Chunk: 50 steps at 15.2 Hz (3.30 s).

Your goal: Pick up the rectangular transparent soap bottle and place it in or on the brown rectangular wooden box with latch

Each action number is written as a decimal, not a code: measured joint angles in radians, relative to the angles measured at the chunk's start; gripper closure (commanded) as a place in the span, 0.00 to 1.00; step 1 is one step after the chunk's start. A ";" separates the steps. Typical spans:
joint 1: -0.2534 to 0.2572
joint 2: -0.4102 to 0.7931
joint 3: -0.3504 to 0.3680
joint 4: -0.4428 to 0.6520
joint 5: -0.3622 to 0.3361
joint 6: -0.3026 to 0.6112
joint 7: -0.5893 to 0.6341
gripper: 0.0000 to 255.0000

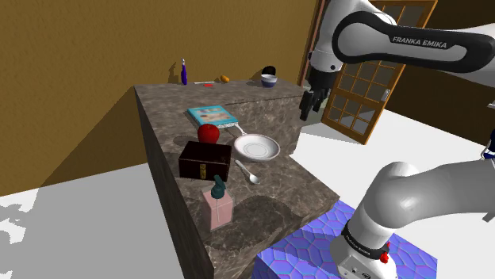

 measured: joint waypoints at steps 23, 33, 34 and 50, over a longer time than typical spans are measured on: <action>0.114 0.450 0.371 0.065 0.240 0.288 0.462 0.00; 0.139 0.696 0.479 0.174 0.223 0.403 0.631 0.00; 0.140 0.700 0.481 0.165 0.222 0.415 0.634 0.00; 0.142 0.727 0.487 0.128 0.214 0.478 0.641 1.00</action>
